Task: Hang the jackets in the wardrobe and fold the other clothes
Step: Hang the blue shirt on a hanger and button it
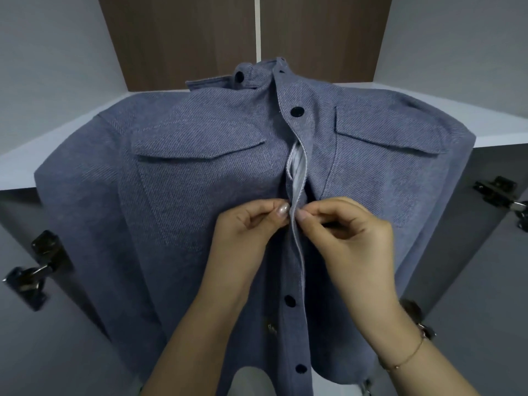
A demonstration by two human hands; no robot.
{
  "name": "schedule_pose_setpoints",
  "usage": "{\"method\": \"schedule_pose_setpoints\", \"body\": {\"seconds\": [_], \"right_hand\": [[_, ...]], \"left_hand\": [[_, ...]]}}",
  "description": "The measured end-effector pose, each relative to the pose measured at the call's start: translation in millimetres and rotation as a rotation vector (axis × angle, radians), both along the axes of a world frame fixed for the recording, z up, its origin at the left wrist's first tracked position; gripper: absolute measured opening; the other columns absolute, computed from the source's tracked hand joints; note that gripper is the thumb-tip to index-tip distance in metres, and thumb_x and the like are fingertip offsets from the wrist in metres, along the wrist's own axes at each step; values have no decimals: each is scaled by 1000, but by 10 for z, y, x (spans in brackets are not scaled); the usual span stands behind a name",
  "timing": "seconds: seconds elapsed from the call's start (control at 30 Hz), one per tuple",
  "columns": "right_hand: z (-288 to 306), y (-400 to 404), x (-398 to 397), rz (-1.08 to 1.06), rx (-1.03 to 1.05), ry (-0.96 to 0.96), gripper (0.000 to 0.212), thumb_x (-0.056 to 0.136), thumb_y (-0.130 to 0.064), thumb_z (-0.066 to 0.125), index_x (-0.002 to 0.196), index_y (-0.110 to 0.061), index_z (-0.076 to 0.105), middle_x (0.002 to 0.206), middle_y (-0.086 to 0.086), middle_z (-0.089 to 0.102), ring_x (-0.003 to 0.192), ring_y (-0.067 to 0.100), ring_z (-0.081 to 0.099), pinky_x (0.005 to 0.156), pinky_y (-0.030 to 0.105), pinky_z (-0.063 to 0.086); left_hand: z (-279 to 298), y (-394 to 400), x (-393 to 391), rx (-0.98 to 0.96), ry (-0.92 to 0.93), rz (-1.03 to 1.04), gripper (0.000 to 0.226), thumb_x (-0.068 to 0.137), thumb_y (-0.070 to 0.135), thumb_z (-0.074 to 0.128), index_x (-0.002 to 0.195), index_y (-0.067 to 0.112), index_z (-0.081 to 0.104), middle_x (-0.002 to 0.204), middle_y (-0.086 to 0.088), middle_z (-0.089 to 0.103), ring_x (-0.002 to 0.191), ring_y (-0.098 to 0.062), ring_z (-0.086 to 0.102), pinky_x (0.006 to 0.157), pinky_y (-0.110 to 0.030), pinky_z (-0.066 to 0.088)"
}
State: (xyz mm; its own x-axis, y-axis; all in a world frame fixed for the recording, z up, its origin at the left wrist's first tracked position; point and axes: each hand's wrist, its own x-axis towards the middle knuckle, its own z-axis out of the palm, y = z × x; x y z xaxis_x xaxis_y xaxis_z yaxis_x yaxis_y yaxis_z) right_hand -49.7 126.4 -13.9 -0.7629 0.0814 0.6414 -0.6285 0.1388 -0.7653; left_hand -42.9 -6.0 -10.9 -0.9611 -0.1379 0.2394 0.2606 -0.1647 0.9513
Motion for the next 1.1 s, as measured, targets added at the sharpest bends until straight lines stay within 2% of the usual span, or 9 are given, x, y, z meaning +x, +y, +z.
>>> {"method": "schedule_pose_setpoints", "body": {"seconds": [0.1, 0.2, 0.33, 0.5, 0.57, 0.63, 0.7, 0.87, 1.1], "right_hand": [[8, -52, -17, -56, 94, 68, 16, 81, -8, 77, 77, -22, 70, 73, -6, 63, 65, 8, 60, 62, 14, 48], [21, -75, -15, -110, 194, 148, 15, 82, -10, 76, 80, -24, 69, 74, -8, 61, 65, 7, 59, 61, 9, 45], [-13, 18, -55, -83, 134, 87, 8, 81, -13, 78, 80, -18, 71, 77, -6, 63, 68, 11, 63, 64, 19, 53], [-24, 66, -48, -48, 133, 105, 7, 80, -14, 78, 84, -15, 72, 79, -9, 63, 71, 8, 65, 66, 15, 53], [-25, 84, -41, -34, 137, 117, 7, 80, -12, 77, 85, -13, 73, 80, -7, 64, 72, 8, 65, 66, 15, 53], [-29, 104, -39, -24, 150, 126, 8, 81, -10, 77, 87, -12, 73, 81, -4, 64, 74, 8, 65, 68, 15, 53], [-38, 120, -37, -16, 164, 136, 8, 81, -9, 76, 89, -10, 73, 83, -3, 64, 76, 7, 65, 69, 15, 54], [-93, 137, -41, -22, 163, 175, 10, 82, -6, 76, 91, -7, 74, 86, -1, 65, 79, 8, 66, 70, 15, 54], [-179, 144, -36, -112, 247, 292, 9, 86, -5, 72, 95, -3, 75, 89, 3, 65, 80, 10, 66, 67, 28, 57]], "left_hand": [[17, 41, 40, -90, -22, -59, 21, 97, 7, 55, 98, 9, 76, 93, -3, 77, 94, -9, 71, 80, -14, 51], [5, 71, 78, 57, -56, -112, 21, 93, 5, 57, 95, 5, 77, 95, -10, 76, 95, -15, 72, 78, -17, 53], [13, 24, 78, 250, -99, -186, 23, 78, 11, 60, 92, 0, 75, 97, -13, 75, 96, -16, 72, 87, -21, 55], [2, 40, 75, 201, -82, -145, 19, 83, 5, 58, 81, 7, 77, 86, -8, 76, 84, -9, 73, 73, -13, 53], [21, 40, 96, 228, -71, -165, 21, 84, 17, 61, 82, 7, 79, 90, -8, 77, 89, -10, 73, 76, -14, 53], [50, 34, 126, 170, -38, -225, 26, 85, 35, 64, 88, 14, 80, 97, -6, 76, 98, -10, 71, 82, -16, 53], [70, 46, 137, 74, -22, -223, 28, 82, 41, 69, 87, 16, 80, 94, -4, 76, 96, -9, 70, 84, -17, 53], [72, 77, 99, 21, -59, -72, 13, 77, 28, 69, 73, 21, 79, 74, 5, 73, 77, 1, 67, 71, -11, 50], [80, 161, 59, -179, -56, 141, 18, 91, 14, 67, 76, 10, 75, 66, 5, 70, 70, 0, 66, 72, -18, 55]]}}
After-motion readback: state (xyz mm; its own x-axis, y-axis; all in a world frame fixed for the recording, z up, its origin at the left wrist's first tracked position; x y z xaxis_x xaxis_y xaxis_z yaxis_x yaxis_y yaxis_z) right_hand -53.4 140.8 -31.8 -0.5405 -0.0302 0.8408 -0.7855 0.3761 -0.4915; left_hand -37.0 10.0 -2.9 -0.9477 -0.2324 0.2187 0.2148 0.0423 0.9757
